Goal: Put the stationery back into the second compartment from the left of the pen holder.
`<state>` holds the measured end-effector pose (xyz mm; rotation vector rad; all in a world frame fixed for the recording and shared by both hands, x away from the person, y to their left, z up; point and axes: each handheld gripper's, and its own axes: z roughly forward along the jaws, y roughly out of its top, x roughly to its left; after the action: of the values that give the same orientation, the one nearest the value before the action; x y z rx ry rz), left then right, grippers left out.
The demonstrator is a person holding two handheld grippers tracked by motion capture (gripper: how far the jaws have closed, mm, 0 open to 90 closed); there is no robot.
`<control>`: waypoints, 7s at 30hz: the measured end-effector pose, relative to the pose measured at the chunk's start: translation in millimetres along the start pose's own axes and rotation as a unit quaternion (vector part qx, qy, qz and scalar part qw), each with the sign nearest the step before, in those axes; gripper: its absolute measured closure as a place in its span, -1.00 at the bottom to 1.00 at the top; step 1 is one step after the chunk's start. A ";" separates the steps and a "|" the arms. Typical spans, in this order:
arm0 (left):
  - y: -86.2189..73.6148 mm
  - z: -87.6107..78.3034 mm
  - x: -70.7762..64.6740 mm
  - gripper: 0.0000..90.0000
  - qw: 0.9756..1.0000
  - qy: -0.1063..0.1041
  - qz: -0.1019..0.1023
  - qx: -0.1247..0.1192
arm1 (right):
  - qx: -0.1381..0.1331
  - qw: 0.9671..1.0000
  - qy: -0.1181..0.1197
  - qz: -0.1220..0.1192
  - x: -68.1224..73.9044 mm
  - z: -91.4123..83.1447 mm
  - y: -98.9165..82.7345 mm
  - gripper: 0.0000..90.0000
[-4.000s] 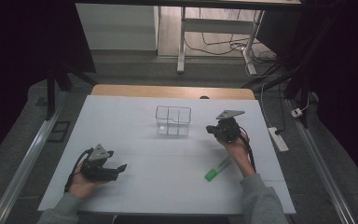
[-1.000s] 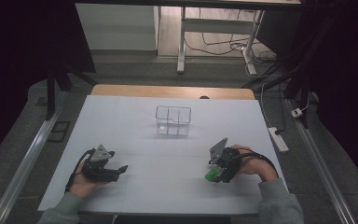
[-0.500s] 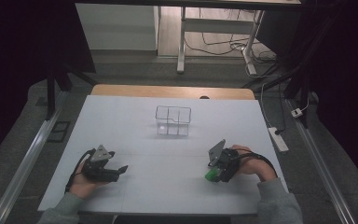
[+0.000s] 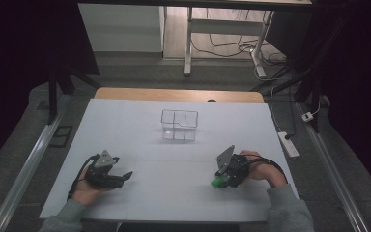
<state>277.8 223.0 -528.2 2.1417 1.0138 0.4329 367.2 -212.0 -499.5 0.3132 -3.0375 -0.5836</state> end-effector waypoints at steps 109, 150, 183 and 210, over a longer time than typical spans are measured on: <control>-0.4 -3.4 0.8 -0.52 1.000 0.004 -0.004 -0.010 | -0.357 0.851 -0.300 0.243 -30.5 -77.1 37.0 0.48; -1.2 -4.0 2.2 -0.52 1.000 0.002 -0.006 -0.011 | -0.408 0.826 -0.293 0.256 -91.3 -63.4 70.1 0.48; -1.6 -4.6 1.8 -0.53 1.000 0.000 -0.007 -0.012 | -0.420 0.828 -0.273 0.251 -124.2 -47.9 107.2 0.48; -2.7 -5.3 3.1 -0.53 1.000 0.000 -0.006 -0.011 | -0.432 0.821 -0.271 0.256 -146.4 -29.5 117.1 0.48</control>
<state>275.4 229.1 -526.6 2.1141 1.0177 0.4371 490.2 -86.5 -427.9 -0.7905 -2.6371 -2.1009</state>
